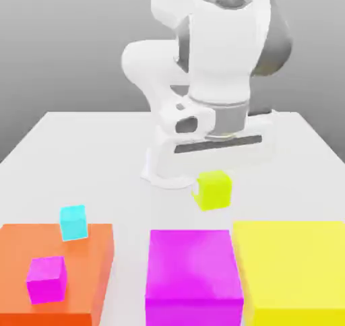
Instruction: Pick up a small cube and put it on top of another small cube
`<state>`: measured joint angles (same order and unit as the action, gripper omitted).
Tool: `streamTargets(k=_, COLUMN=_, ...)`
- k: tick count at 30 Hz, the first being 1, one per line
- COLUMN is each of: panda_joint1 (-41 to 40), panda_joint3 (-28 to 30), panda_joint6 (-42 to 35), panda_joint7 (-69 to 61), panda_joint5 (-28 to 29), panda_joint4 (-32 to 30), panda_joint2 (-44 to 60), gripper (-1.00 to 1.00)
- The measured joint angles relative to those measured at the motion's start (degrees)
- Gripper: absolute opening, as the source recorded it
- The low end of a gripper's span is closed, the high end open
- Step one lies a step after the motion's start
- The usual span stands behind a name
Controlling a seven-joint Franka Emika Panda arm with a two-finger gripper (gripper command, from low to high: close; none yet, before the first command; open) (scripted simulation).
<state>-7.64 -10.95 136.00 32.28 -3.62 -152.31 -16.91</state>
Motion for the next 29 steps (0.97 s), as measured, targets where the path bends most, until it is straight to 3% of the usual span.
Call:
streamTargets(k=20, panda_joint1=-18.2, panda_joint3=13.7, panda_joint6=1.9, panda_joint7=-0.5, panda_joint5=4.5, panda_joint4=-2.7, panda_joint2=-0.3, gripper=-1.00)
streamTargets(k=25, panda_joint1=-18.5, panda_joint3=14.5, panda_joint6=12.0, panda_joint7=-0.7, panda_joint5=4.3, panda_joint4=-4.7, panda_joint2=8.0, gripper=-1.00)
streamTargets(k=26, panda_joint1=-18.6, panda_joint3=14.6, panda_joint6=13.6, panda_joint7=-0.7, panda_joint5=4.4, panda_joint4=-5.0, panda_joint2=9.2, gripper=1.00)
streamTargets(k=29, panda_joint1=-18.6, panda_joint3=14.6, panda_joint6=13.6, panda_joint7=-0.7, panda_joint5=4.4, panda_joint4=-5.0, panda_joint2=9.2, gripper=1.00)
